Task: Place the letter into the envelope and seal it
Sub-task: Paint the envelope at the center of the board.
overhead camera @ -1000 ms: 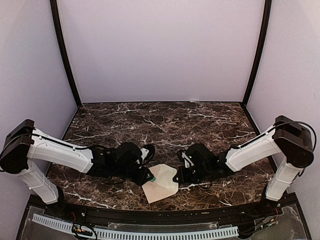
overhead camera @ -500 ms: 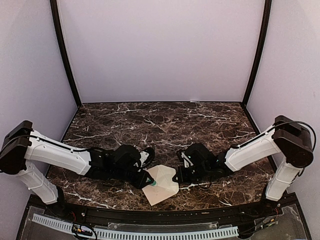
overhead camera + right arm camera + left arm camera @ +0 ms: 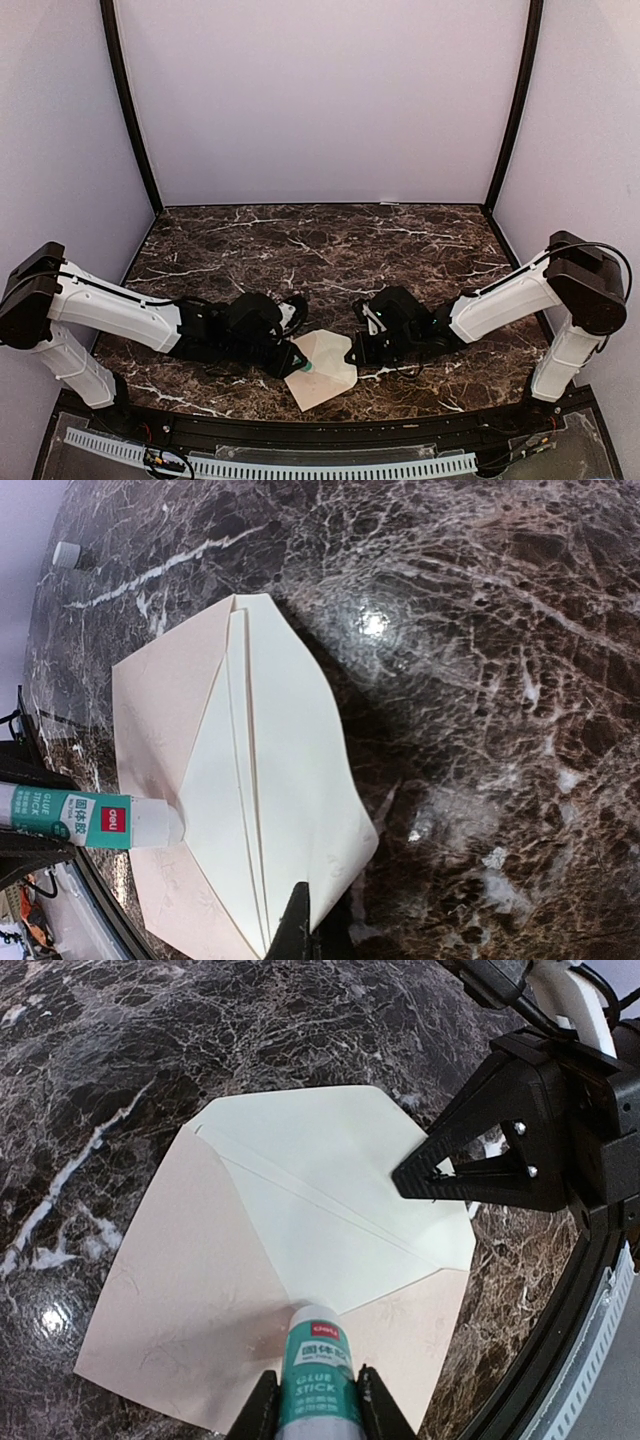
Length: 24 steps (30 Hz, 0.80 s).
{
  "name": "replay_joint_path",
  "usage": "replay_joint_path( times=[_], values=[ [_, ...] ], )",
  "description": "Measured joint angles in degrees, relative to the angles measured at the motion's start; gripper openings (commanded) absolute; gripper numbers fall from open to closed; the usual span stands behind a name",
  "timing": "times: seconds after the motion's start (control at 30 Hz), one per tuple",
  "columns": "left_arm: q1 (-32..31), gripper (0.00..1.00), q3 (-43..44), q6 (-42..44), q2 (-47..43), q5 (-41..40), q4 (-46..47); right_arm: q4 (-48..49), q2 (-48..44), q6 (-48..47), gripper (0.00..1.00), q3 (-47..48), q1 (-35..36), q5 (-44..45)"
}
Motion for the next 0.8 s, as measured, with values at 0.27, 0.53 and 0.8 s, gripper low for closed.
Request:
replay_joint_path(
  times=[0.27,0.53,0.8],
  values=[
    [1.0,0.0,-0.2,-1.9,-0.3,-1.7,0.0,0.0,0.0,-0.1,0.0,0.0,0.0,-0.4],
    [1.9,0.0,-0.6,-2.5,-0.6,-2.6,0.0,0.1,0.0,-0.3,0.0,0.0,0.0,-0.5],
    [3.3,0.0,-0.8,-2.5,-0.7,-3.8,0.3,0.1,0.0,-0.8,0.0,0.0,0.1,-0.5]
  ],
)
